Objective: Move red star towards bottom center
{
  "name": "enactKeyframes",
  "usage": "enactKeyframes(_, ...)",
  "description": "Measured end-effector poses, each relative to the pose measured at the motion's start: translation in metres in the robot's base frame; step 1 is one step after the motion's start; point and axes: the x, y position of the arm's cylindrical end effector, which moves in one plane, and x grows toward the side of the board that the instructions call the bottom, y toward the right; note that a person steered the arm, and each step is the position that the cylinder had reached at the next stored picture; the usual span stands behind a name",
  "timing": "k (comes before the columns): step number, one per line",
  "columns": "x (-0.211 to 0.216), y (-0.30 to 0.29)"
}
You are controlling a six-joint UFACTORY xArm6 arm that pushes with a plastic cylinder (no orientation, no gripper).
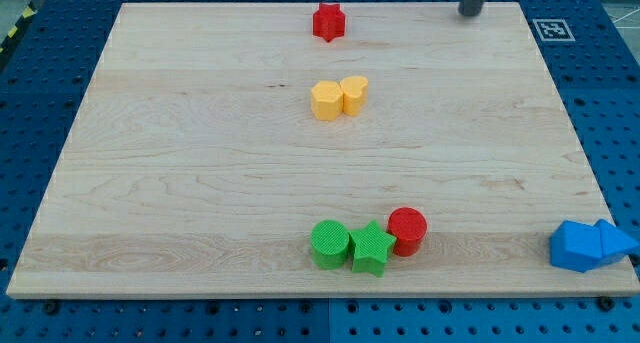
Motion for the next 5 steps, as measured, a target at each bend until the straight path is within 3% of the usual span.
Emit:
enactKeyframes(1, -0.004, -0.01)
enactKeyframes(5, 0.021, -0.231)
